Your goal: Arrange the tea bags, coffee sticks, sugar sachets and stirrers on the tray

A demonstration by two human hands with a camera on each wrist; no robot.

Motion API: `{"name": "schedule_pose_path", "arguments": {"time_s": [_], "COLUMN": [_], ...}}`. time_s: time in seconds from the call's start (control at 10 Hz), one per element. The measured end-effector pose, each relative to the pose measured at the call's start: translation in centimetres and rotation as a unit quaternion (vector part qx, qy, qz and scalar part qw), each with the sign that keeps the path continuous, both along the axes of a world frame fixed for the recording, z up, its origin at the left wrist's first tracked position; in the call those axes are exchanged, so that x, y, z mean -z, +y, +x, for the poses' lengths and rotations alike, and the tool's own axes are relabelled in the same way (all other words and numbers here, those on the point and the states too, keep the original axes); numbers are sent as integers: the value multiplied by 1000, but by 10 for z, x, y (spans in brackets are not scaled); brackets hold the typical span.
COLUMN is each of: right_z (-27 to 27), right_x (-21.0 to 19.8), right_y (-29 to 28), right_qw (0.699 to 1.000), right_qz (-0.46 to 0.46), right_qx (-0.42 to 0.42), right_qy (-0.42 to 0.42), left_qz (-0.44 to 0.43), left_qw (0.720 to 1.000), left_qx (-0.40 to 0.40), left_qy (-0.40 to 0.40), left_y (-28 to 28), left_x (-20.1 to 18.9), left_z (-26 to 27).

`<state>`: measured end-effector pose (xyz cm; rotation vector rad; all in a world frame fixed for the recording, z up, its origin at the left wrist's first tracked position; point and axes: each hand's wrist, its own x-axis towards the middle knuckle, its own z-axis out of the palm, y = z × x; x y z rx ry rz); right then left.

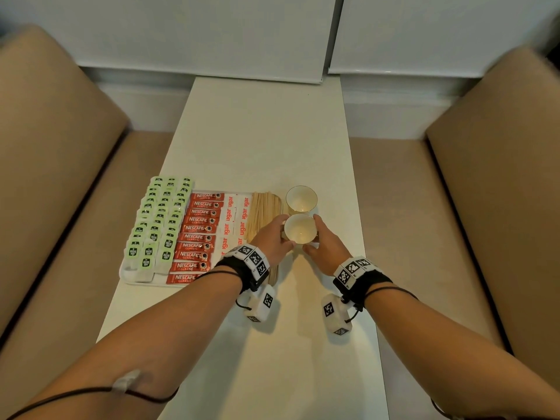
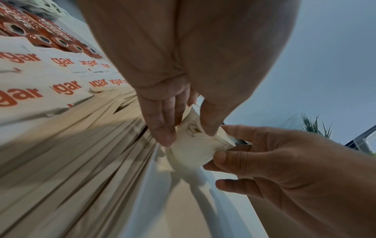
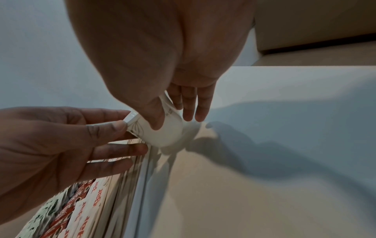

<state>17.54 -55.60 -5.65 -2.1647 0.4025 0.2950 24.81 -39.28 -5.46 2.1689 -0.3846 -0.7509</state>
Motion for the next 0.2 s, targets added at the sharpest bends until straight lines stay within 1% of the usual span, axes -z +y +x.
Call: {"name": "schedule_pose_path", "arguments": {"time_s": [0.1, 0.2], "right_z": [0, -3], "right_x": [1, -8], "right_y": [-2, -7], "right_qw": [1000, 1000], "right_qz": [0, 0], "right_qx": [5, -1], "right_qy": [21, 28], "left_qz": [-7, -1], "left_qw": [1000, 1000], "left_qx": [-5, -22], "left_qy": [1, -4], "left_y": [2, 7], "left_x": [-1, -5], "left_z": [-1, -2]}}
